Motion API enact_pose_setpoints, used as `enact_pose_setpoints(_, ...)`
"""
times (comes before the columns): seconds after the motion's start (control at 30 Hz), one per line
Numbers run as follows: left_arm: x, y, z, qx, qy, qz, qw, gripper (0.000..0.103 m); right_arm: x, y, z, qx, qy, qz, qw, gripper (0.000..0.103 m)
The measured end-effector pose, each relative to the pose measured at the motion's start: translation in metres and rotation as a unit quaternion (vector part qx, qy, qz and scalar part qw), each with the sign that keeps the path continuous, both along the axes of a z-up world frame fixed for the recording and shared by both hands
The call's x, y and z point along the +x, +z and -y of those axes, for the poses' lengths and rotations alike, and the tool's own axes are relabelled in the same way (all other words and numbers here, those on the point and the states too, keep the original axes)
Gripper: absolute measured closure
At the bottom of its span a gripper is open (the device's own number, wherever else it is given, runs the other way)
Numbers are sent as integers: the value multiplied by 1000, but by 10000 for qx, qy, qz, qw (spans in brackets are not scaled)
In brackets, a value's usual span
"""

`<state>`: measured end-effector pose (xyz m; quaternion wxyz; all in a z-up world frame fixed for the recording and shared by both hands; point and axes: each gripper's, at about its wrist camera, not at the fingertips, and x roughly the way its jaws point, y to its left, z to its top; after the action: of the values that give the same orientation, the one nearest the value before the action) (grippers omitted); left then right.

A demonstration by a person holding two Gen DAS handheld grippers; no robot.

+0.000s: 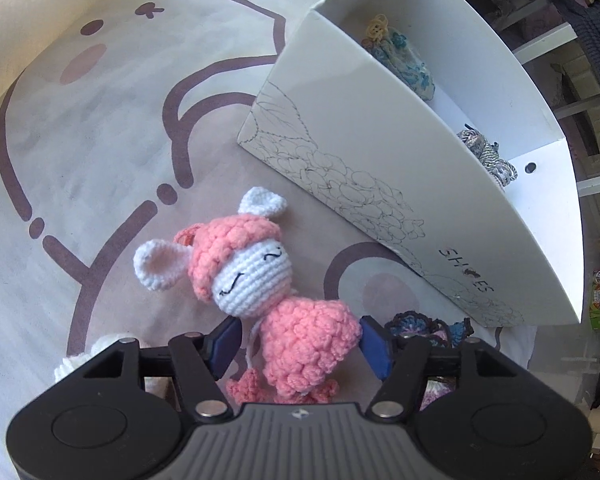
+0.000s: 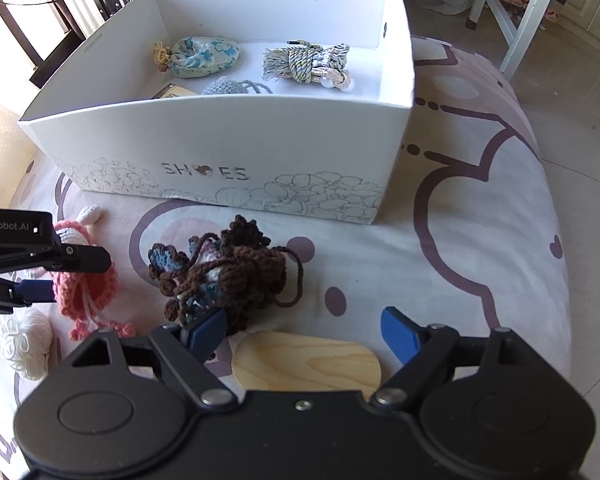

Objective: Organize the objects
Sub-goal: 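Close the left gripper on the pink doll while the right grasps the wooden oval block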

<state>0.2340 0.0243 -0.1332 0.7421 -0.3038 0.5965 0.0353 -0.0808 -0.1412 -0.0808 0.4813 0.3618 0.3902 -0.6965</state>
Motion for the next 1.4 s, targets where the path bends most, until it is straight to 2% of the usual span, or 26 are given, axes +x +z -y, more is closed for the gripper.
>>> enact_pose_setpoints(0.2,-9,-1,-13,110,-317,-162,9993,36,-2,-2,0,100,-100,87,9999,18)
enact_pose_setpoints(0.3,-17,3,-10,471,-750,-70,9960,26,-2,-2,0,113,-129,123,9998,18)
enact_pose_setpoints(0.33,-19,4,-11,511,-816,-55,9953,25,-2,-3,0,118,-129,154,9997,18)
enact_pose_setpoints(0.47,-24,7,-24,543,-834,-54,9950,25,0,-4,1,157,-145,164,9996,18)
enact_pose_setpoints(0.77,-30,14,-37,1143,-973,-87,9886,24,2,-4,0,195,-192,142,9995,16)
enact_pose_setpoints(0.87,-30,18,-37,969,-894,-59,9912,25,2,-5,0,220,-261,175,9993,13)
enact_pose_setpoints(1.03,-25,15,-36,273,-467,-7,9985,25,-1,-6,-1,121,-435,329,9984,4)
enact_pose_setpoints(1.2,-17,15,-22,372,-547,37,9978,26,-6,-14,-2,152,-600,447,9971,0)
enact_pose_setpoints(1.4,-10,8,-29,576,-273,10,9980,27,-6,-28,0,422,-719,337,9960,0)
